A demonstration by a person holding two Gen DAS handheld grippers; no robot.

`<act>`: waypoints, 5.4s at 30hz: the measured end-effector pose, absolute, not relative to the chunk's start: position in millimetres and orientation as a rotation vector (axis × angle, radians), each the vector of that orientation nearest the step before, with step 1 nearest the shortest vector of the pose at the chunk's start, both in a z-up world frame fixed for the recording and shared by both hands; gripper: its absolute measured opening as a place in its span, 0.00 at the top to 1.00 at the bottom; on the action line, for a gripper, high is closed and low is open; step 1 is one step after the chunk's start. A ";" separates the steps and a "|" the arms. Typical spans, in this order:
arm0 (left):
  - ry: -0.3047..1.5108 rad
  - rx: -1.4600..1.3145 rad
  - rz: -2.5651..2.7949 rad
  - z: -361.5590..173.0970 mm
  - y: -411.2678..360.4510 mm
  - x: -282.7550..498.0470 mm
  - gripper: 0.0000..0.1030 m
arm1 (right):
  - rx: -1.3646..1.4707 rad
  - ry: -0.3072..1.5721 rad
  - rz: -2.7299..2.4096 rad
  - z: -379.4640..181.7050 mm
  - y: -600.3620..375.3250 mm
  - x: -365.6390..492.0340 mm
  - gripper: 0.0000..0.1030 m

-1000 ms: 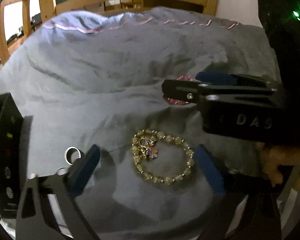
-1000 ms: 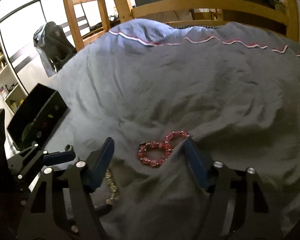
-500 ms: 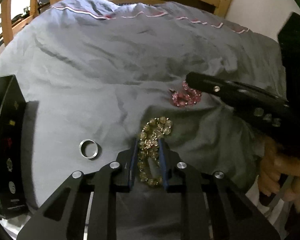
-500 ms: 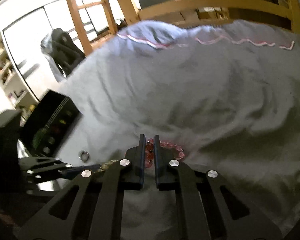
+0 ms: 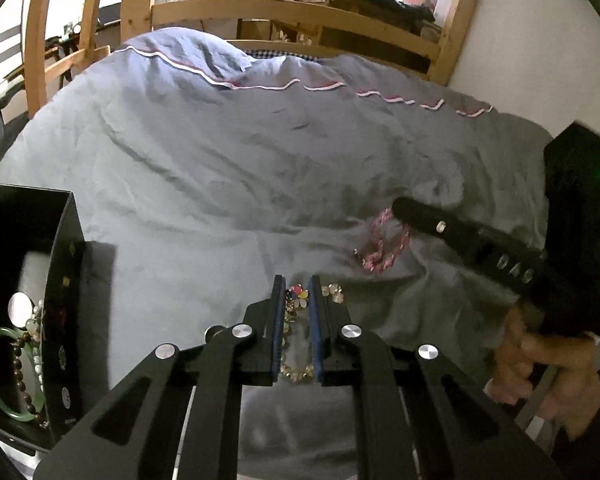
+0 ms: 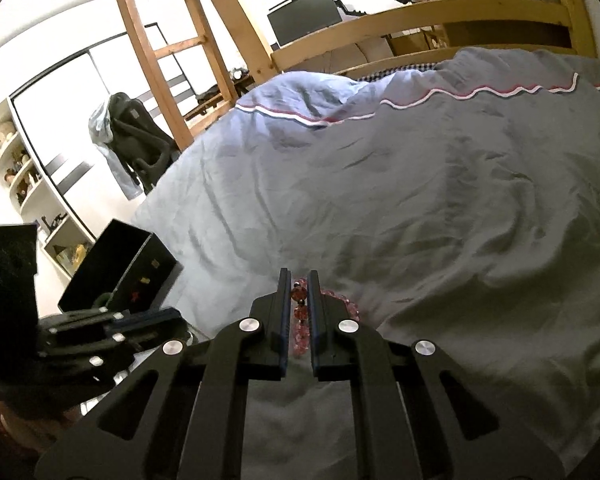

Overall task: Organize jewelry
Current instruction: 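Grasp the gold bead bracelet with the left tool while the right tool grasps the pink bracelet, then drop the gold chain into the black box while the right tool drops the pink bracelet, then move both tools back over the silver ring and yellow bead bracelet, then grasp the silver ring with the left tool while the right tool grasps the yellow bead bracelet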

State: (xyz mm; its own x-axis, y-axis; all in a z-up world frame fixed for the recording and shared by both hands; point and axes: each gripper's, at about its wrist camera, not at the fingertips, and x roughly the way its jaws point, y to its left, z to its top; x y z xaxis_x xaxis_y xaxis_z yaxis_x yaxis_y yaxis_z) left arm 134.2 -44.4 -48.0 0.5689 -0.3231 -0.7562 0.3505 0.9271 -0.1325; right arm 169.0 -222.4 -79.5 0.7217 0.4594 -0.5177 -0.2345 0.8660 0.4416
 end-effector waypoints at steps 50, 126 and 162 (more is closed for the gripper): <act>0.776 -0.039 -0.323 33.3 52.7 74.6 0.89 | 0.321 0.620 0.551 26.9 -153.6 97.9 0.92; 0.676 -0.064 -0.115 46.8 131.2 72.6 0.07 | 0.231 0.680 0.401 44.1 -99.0 143.6 0.04; 1.001 0.144 -0.237 -83.8 -8.1 150.5 0.92 | 0.142 0.835 0.444 -115.5 -158.6 158.6 0.92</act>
